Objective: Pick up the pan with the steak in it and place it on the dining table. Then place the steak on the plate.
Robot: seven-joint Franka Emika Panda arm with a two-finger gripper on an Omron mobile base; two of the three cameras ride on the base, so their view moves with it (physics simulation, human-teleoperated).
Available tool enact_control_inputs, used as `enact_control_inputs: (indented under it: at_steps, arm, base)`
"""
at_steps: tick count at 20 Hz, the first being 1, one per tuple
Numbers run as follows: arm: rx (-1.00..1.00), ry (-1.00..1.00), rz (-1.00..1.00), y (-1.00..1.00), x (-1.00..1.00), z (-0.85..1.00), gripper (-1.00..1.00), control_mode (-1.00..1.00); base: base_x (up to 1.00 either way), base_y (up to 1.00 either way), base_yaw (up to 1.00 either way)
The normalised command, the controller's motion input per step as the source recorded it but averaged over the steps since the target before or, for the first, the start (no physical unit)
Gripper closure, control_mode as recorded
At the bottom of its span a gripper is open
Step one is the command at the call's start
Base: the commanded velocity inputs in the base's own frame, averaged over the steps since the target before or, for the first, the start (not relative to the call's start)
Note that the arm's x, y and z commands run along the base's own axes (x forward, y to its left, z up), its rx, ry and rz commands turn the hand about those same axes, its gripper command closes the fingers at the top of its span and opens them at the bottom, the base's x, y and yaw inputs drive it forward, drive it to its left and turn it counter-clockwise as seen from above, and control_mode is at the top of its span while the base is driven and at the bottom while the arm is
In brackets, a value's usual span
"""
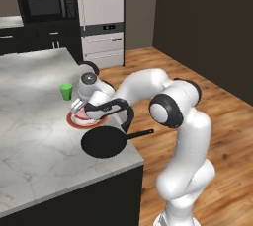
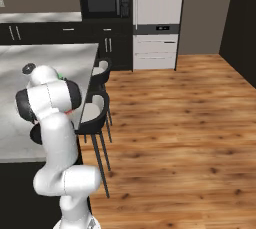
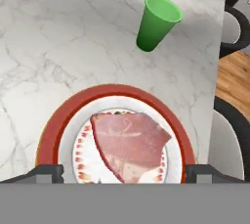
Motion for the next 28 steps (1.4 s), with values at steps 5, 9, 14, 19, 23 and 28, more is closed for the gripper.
enact_control_inputs:
  at_steps: [5, 9, 14, 19, 23, 28]
  arm:
    - [0.08, -0.03, 0.0, -0.4, -0.79, 0.23, -1.0, -1.0]
    - [0.14, -0.01, 0.0, -0.55, -0.57, 0.27, -1.0, -1.0]
    - [0.1, 0.04, -0.02, -0.42, -0.31, 0.0, -1.0, -1.0]
    - [0.11, -0.17, -0.03, -0.17, -0.23, 0.25, -1.0, -1.0]
    - [0.13, -0.4, -0.04, -0.1, -0.59, 0.43, -1.0, -1.0]
    - [0.1, -0.39, -0.03, -0.05, -0.66, 0.49, -1.0, -1.0]
  base:
    - [0.0, 0.0, 0.0]
    - [0.0, 0.0, 0.0]
    - [0.0, 0.0, 0.0]
    - [0.0, 0.0, 0.0]
    - [0.0, 0.0, 0.0]
    - [0.0, 0.0, 0.0]
